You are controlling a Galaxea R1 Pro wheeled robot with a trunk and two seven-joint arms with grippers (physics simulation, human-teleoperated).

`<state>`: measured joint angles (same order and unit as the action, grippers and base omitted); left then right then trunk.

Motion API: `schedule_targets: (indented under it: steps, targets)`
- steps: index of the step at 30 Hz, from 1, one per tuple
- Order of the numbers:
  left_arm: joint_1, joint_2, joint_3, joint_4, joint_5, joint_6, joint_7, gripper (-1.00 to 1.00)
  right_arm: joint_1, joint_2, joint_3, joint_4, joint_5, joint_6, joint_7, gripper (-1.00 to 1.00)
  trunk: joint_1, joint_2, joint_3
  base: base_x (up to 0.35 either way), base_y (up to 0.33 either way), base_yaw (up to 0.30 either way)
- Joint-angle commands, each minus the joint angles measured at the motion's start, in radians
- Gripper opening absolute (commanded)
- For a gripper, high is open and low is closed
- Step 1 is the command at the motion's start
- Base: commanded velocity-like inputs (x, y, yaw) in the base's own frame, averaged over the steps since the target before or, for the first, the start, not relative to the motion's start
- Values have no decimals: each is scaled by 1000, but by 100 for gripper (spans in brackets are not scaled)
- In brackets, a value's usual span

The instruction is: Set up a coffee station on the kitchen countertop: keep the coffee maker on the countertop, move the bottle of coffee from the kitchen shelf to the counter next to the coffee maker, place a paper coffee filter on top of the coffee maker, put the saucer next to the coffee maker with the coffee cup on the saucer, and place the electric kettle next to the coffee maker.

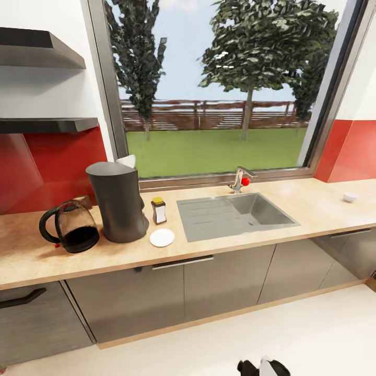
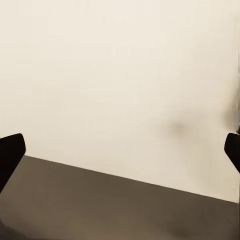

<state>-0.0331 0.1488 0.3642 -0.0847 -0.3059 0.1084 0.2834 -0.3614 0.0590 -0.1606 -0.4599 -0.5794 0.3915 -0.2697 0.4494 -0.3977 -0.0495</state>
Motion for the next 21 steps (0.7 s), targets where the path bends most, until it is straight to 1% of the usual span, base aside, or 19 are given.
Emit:
schedule_targets:
  steps: [1,3,4,5,7,9,12,13,14,15,17,18,21]
  targets:
    - [-1,0,7,0,-11,-14,-1,100,-1,-2,-3,58,48,-75,-7,100,1,-2,-2,-3,-1,0]
    - [-1,0,8,2,-11,-52,-3,100,-1,-6,-3,170,154,-188,-7,100,1,-2,-2,-1,-1,0]
    - [-1,0,8,3,-11,-68,-4,100,-1,-7,-3,213,201,-221,-7,100,1,-2,-2,0,0,0]
    - [-1,-1,8,4,-11,-75,-4,100,-1,-8,-3,231,222,-232,-7,100,1,-2,-2,0,0,0]
    - [-1,-1,8,5,-12,-97,-5,100,-1,-6,-2,273,300,-260,-7,100,1,-2,-2,0,0,0]
    - [-1,-1,7,6,-11,-112,-6,100,-1,-2,-1,291,363,-270,-7,100,1,-2,-2,0,0,0]
    - [-1,-7,7,7,-11,-132,-7,100,-1,1,-1,304,410,-275,-6,100,1,-2,-2,0,0,0]
    - [-1,-12,6,7,-11,-149,-8,100,-1,1,-1,329,422,-277,-4,100,1,-2,-2,0,0,0]
    - [-1,-19,6,8,-11,-164,-9,100,-1,0,-2,367,428,-282,9,100,1,-2,-2,0,0,0]
    - [-1,-26,5,9,-12,-175,-10,100,0,-2,-1,397,432,-287,38,100,1,-2,-2,0,0,0]
    - [-1,-33,-2,9,-13,-184,-10,100,1,-4,-1,419,436,-296,88,100,1,-2,-2,0,0,0]
    - [-1,-37,-28,10,-12,-192,-10,100,5,-7,-1,431,440,-306,133,100,1,-2,-2,0,0,0]
    - [-1,-38,-33,10,-11,-194,-9,100,7,-6,-1,432,438,-312,140,100,1,-2,-2,0,0,0]
